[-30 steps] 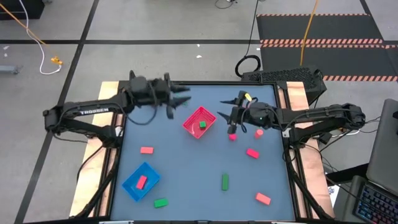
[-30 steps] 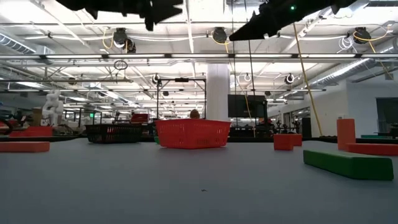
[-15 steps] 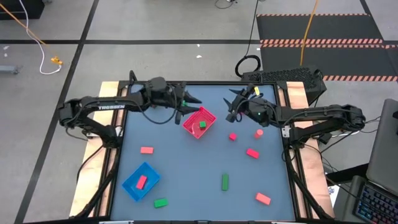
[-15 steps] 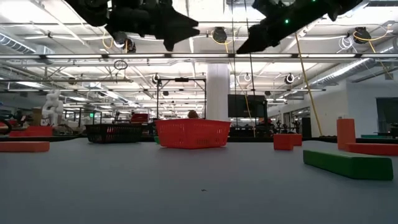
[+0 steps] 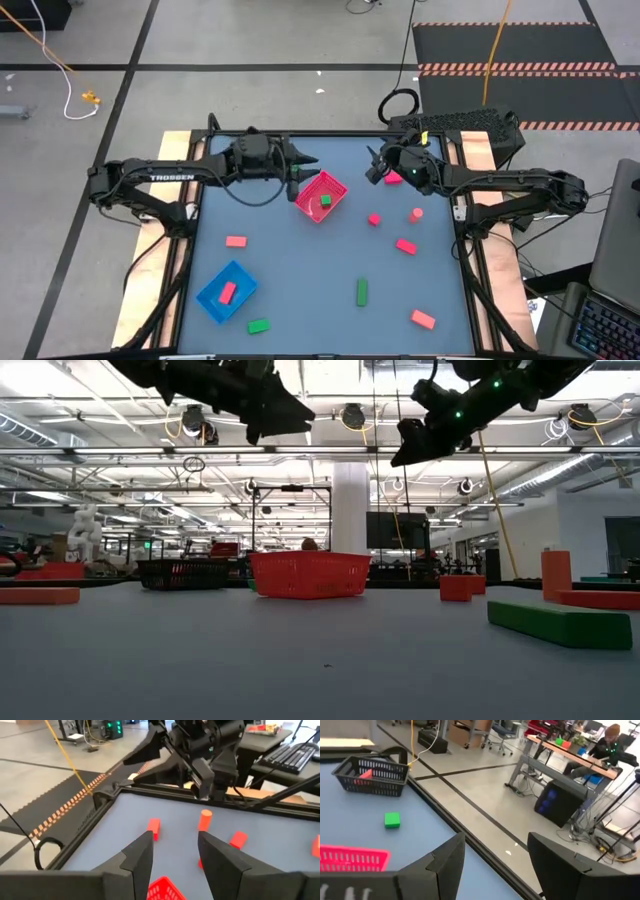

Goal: Sort & place blocks by color
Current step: Put the orange block into the black bin

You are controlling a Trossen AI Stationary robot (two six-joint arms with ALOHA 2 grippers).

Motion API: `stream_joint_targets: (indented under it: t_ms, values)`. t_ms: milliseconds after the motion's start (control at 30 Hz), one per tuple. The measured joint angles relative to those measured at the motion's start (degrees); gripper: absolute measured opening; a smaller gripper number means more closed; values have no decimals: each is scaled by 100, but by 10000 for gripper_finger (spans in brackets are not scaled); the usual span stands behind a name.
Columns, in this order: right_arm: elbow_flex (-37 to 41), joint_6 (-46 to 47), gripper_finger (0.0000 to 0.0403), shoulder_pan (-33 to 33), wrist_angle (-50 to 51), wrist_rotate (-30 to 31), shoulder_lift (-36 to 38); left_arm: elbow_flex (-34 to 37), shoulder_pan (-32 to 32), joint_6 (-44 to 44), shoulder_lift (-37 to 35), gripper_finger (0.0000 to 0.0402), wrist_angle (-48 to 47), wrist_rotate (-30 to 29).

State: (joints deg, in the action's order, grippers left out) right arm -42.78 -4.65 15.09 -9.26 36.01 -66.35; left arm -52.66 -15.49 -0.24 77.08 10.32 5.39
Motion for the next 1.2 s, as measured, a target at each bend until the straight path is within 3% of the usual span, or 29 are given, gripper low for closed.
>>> stream_joint_targets:
  t_ms: [400,567,700,933,1200]
  values:
    - [0,441,210,35,342,9,173,0,138,62,0,156,-79,-50]
    - [-181,1493,210,35,2402,-58,629,0,127,168,0,157,-130,-108]
    - [-442,2561,210,34,4201,-707,1067,0,127,194,0,157,-124,-112]
    - [-391,3362,210,-170,4743,-1390,1711,0,127,266,0,157,-295,-112]
    - [114,3319,210,-317,5134,-1864,1668,0,127,250,0,157,-390,-112]
